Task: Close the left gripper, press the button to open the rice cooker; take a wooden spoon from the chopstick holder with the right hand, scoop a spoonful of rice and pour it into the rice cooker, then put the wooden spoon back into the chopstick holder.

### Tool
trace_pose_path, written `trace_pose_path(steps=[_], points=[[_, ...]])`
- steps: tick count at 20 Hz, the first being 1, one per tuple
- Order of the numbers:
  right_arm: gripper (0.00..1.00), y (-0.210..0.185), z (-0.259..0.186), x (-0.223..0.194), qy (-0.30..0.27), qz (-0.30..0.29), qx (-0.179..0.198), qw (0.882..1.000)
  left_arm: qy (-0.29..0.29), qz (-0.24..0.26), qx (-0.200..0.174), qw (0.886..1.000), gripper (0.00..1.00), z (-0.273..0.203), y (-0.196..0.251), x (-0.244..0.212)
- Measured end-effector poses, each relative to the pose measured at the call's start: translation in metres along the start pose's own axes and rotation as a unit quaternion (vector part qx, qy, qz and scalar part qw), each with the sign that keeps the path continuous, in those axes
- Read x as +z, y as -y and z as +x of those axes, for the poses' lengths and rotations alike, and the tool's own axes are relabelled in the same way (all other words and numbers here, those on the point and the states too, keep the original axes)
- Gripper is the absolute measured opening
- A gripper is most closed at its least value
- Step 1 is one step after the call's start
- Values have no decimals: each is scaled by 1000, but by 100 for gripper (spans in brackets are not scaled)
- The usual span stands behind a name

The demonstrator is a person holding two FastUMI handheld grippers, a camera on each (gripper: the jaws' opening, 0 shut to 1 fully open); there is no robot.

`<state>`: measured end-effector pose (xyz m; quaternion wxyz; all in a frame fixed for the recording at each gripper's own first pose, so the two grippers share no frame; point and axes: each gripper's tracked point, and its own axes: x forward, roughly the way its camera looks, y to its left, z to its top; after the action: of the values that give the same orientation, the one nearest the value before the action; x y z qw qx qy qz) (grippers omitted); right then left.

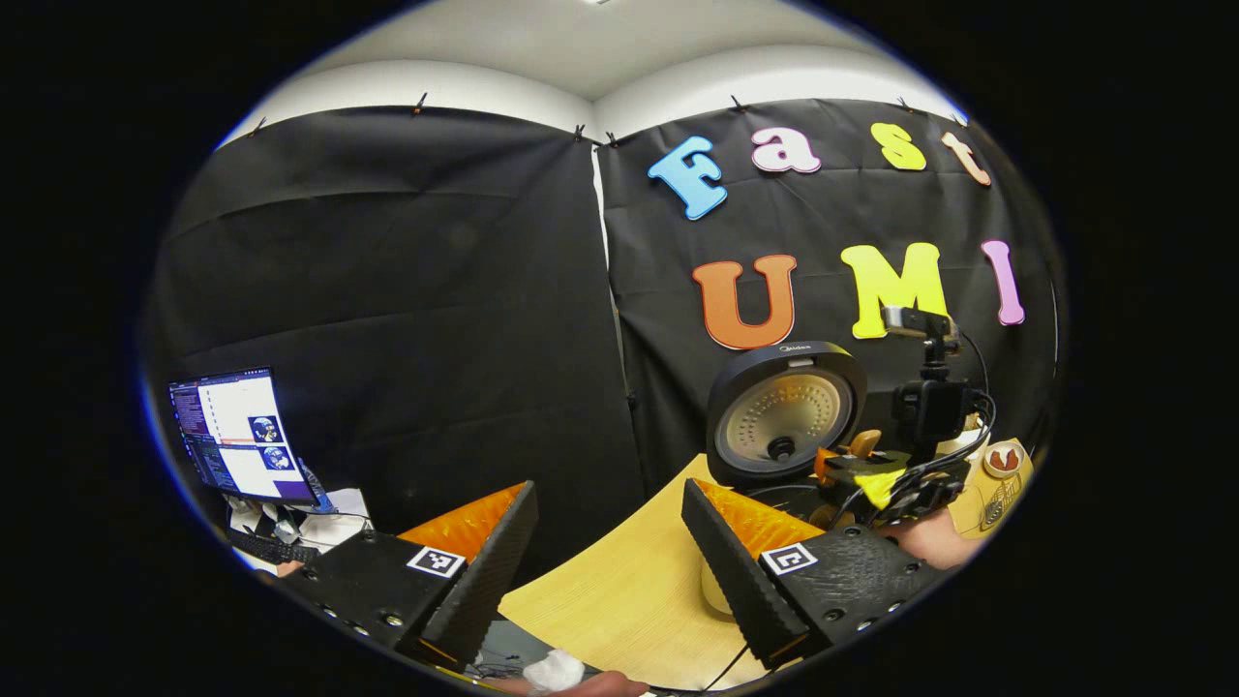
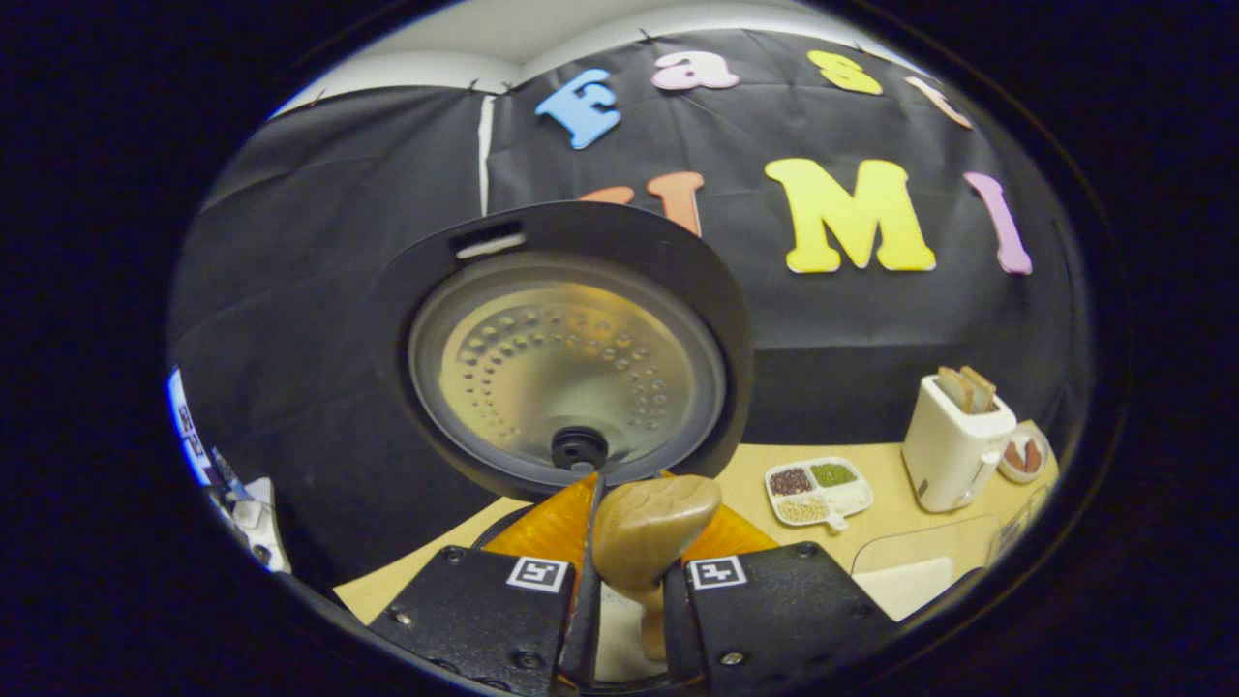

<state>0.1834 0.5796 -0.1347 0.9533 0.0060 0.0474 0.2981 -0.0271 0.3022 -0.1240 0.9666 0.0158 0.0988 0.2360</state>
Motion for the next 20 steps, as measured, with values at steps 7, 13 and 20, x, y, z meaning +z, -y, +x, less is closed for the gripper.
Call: trace_pose_path(steps=[7, 13, 20], points=[[33, -42, -4, 1, 18, -143, 39, 989, 0, -1, -1, 1000, 96, 0, -1, -1], [32, -38, -6, 11, 17, -85, 51, 995, -2, 0, 1, 1000, 95, 0, -2, -1], [32, -10, -14, 43, 18, 192, 63, 979, 0, 7, -1, 1000, 95, 0, -2, 1]])
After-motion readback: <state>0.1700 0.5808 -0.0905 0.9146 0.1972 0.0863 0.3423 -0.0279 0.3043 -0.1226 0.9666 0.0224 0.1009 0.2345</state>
